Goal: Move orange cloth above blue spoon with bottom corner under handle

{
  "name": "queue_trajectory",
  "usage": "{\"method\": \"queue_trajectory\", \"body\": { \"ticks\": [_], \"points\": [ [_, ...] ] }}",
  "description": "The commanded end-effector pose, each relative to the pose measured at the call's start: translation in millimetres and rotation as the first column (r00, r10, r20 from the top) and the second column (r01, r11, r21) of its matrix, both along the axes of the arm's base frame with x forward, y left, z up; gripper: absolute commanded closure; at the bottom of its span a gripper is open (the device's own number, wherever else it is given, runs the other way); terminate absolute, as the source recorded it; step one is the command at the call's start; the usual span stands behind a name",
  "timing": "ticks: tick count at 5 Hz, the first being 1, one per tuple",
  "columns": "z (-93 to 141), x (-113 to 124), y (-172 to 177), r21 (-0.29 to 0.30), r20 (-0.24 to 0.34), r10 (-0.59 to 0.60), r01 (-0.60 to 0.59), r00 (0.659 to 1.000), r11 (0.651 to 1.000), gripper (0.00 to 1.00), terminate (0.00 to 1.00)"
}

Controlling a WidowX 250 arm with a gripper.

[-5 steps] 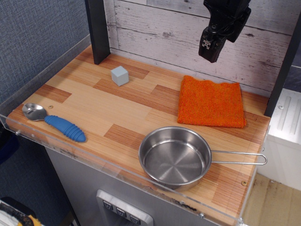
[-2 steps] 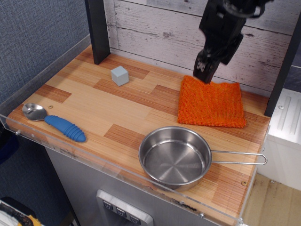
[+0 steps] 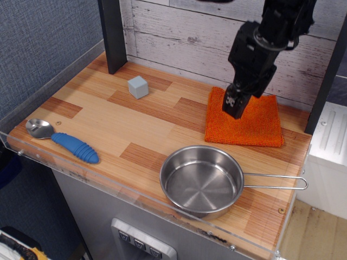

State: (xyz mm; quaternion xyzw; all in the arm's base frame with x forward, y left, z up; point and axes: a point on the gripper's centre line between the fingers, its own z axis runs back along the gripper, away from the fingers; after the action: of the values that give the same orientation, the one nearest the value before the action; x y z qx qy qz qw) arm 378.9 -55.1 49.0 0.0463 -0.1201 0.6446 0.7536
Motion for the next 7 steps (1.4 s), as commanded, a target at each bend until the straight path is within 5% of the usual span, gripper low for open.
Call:
{"method": "queue_trajectory", "body": {
  "ticks": [1,3,7],
  "points": [
    [-14.7,10.5,-0.6,-0.052,0.011,0.016,-0.016,1.0,0.999,0.0,0.0],
    [-35.6,8.6,-2.6,-0.054,-0.04,0.007,-0.009,0.999,0.998,0.0,0.0],
    [-33.4,-26.6,45.4,-0.024,-0.052,0.108,-0.109,0.993,0.994,0.0,0.0]
  ]
}}
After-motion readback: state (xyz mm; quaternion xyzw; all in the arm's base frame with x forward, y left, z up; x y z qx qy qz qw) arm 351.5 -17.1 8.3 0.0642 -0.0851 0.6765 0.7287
